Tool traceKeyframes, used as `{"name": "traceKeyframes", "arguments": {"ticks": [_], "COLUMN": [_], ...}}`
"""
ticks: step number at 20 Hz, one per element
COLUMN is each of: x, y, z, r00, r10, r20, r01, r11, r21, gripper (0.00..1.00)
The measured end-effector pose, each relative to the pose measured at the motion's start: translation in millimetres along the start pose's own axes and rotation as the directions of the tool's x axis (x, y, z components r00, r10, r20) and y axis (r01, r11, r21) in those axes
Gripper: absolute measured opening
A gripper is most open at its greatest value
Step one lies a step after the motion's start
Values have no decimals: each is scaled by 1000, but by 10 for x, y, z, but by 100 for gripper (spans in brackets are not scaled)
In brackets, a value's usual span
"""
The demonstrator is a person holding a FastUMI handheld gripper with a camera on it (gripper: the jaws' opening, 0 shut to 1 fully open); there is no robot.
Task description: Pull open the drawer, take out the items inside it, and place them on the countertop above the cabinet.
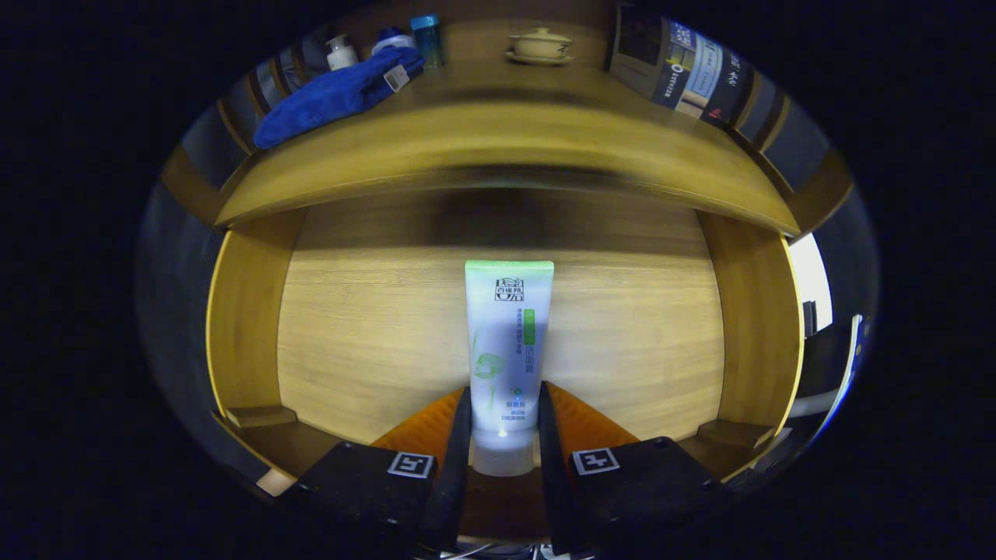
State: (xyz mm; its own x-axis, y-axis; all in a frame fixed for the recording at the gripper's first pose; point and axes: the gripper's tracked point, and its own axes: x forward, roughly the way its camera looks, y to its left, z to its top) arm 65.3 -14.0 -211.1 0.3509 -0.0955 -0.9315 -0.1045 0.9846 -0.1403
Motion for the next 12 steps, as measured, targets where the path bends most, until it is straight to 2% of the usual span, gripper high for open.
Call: {"name": "traceKeyframes", "arguments": {"ticks": [6,12], "x": [-688,-1248], "y": [-116,-320], "z": [-97,310], "r00": [998,981], "r10": [6,-50], "r20": [63,188], "r01": [-6,56], "r11": [1000,998], "r21": [-2,-27], "gripper": [51,51]}}
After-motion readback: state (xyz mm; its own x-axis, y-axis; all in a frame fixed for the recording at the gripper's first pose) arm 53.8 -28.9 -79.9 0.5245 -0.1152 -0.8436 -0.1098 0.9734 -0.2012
